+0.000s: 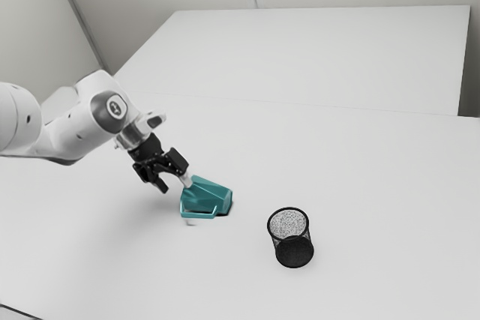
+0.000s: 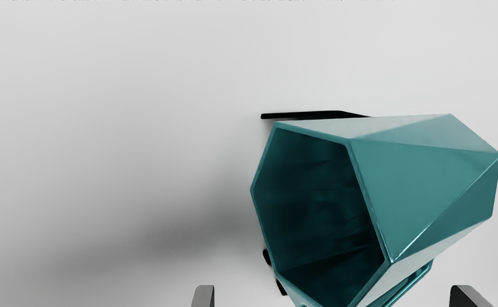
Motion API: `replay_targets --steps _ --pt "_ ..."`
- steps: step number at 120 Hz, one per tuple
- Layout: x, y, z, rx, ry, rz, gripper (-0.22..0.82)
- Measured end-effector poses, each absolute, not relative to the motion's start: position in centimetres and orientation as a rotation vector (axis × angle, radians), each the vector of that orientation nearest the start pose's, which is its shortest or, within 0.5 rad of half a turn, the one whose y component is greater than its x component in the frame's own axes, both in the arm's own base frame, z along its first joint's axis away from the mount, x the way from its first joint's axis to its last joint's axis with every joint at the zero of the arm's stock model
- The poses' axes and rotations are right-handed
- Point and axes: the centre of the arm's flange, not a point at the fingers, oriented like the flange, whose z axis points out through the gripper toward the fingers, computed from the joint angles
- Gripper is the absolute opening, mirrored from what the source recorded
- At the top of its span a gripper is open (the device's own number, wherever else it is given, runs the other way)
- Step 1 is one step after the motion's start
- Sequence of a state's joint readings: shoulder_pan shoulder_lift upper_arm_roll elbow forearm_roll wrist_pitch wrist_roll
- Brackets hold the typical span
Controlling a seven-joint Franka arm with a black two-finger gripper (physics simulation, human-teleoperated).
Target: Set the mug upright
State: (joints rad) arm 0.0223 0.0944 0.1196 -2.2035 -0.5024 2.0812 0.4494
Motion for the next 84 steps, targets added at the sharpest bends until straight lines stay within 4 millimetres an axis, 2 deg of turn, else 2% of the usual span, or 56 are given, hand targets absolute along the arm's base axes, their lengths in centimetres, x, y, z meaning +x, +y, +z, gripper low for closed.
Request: replay_targets --steps 51,84 --pt "52.8 4.2 30.6 -3.669 0.023 -0.067 0.60" --pt "52.5 4.1 29.3 -3.720 0.020 -0.114 0.60"
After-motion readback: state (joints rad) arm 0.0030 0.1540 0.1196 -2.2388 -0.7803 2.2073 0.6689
